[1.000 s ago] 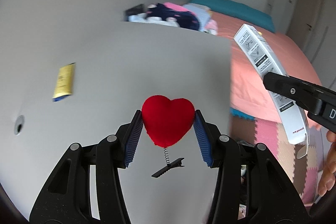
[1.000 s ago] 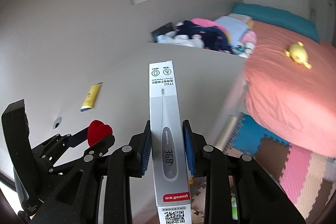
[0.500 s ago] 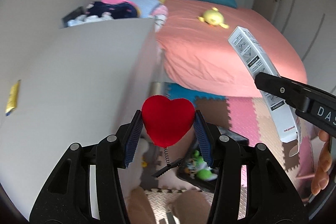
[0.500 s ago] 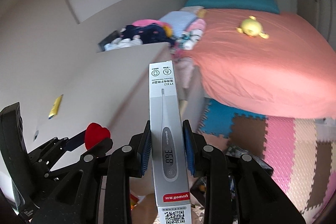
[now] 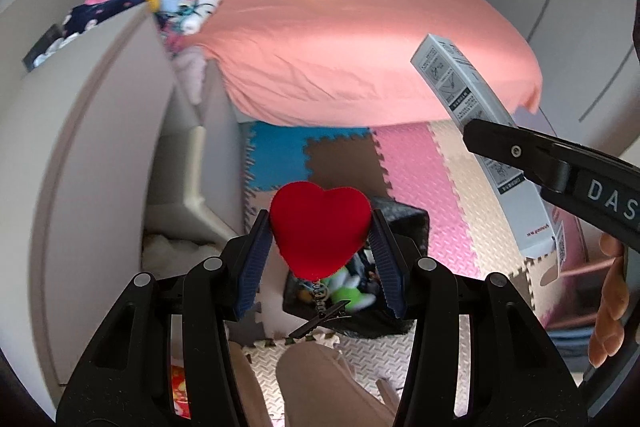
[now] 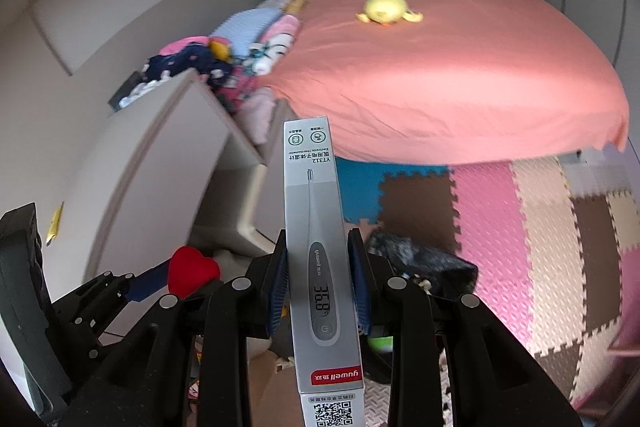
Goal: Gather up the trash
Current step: 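Carry the heart and thermometer box over the trash bag and open both grippers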
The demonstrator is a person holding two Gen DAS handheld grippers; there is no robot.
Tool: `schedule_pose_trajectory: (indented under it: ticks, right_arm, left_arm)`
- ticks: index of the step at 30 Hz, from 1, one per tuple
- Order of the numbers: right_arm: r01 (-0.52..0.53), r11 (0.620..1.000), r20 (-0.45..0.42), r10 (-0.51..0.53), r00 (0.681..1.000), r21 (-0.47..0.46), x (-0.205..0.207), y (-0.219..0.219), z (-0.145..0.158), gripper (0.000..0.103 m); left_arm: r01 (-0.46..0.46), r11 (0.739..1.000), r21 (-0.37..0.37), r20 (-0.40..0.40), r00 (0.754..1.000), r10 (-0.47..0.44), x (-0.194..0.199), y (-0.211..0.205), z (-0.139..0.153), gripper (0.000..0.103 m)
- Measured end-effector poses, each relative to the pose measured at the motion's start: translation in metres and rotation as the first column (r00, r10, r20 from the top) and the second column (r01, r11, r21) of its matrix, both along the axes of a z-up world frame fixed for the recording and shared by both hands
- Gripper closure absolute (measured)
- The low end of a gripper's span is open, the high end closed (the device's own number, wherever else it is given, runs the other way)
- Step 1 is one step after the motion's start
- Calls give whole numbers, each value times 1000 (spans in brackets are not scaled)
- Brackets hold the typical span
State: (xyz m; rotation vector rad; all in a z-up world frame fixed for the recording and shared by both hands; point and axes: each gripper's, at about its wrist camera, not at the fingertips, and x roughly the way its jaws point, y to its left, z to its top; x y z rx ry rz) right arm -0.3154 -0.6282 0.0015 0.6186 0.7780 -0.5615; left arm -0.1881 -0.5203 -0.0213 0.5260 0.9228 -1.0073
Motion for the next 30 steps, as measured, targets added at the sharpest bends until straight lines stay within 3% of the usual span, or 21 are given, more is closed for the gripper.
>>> schedule_pose_trajectory:
  ticks: [9, 11, 12, 13, 14, 16, 21, 30]
  right_arm:
    - [54, 998, -68, -52, 996, 35, -14, -15, -30, 73]
    - [59, 997, -90, -55, 994, 43, -13, -17, -37, 72]
    - [63, 997, -113, -58, 992, 42, -13, -18, -40, 62]
    - [80, 996, -153, -74, 986, 35, -13, -20, -45, 45]
    - [93, 995, -168, -87, 982, 31, -13, -23, -48, 3]
    - [135, 991, -176, -134, 975, -9, -16, -26, -48, 3]
    - [147, 989, -185, -142, 972, 10, -23, -29, -54, 3]
    - [123, 992, -182, -121, 976, -4, -13, -28, -47, 3]
  left_arm:
    - [66, 996, 66, -41, 997, -63, -25, -21, -28, 54]
    - [76, 993, 88, -65, 995, -71, -28, -23, -35, 37]
    - [78, 992, 103, -72, 995, -70, -29, -24, -39, 7]
    - [68, 991, 118, -52, 997, -62, -30, -24, -41, 6]
    - [56, 991, 121, -22, 998, -53, -30, -24, -42, 6]
    - [39, 990, 136, 16, 999, -41, -29, -23, -46, 6]
    - [32, 989, 145, -33, 999, -27, -21, -20, -52, 6]
    - [8, 993, 120, -52, 999, -2, -10, -11, -47, 6]
